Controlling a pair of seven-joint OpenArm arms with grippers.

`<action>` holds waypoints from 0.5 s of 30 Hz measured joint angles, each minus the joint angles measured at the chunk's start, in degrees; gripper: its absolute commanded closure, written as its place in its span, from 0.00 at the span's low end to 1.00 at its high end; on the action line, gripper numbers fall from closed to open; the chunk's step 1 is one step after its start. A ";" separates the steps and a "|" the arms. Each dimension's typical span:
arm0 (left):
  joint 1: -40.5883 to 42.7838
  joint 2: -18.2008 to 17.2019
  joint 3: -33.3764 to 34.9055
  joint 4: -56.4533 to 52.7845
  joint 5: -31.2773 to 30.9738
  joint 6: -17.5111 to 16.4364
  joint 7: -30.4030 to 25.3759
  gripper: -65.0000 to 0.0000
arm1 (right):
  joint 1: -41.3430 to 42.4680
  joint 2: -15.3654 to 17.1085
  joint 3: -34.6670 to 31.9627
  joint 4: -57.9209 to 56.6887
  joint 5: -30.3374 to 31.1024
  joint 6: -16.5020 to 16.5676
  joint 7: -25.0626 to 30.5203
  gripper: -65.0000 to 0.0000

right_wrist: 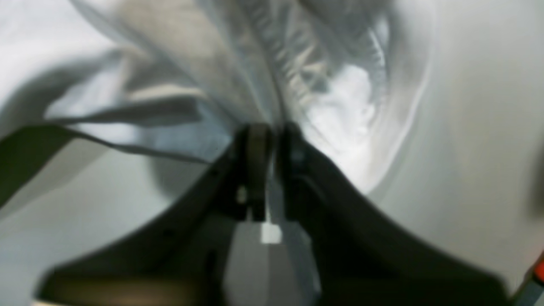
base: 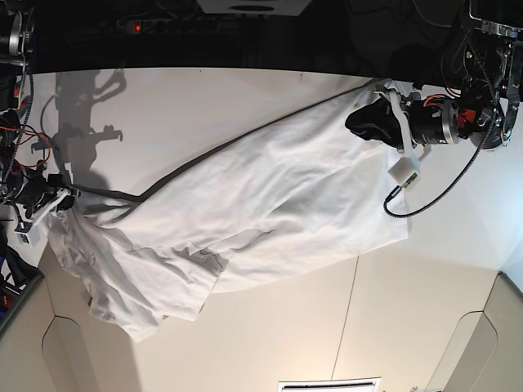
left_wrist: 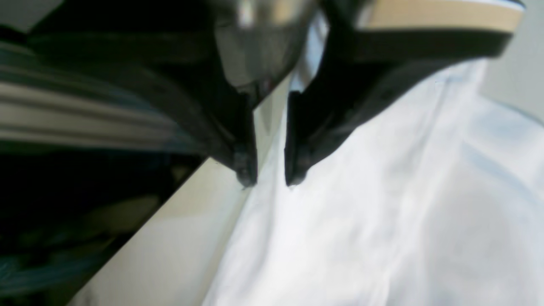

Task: Layout the t-shirt on the table in an organized manner, then fold the t-shirt properly
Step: 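Stretch the shirt between the grippers and lay it flat on the table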

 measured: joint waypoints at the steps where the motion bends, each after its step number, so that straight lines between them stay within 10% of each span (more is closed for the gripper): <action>1: -0.02 0.00 0.66 0.00 1.46 0.20 -0.81 0.92 | 0.02 0.00 0.00 0.00 -0.50 0.00 0.55 1.00; 15: -0.59 -3.52 3.45 -10.47 19.98 3.87 -13.20 0.99 | 0.17 0.20 0.02 0.00 -2.29 0.02 -1.25 1.00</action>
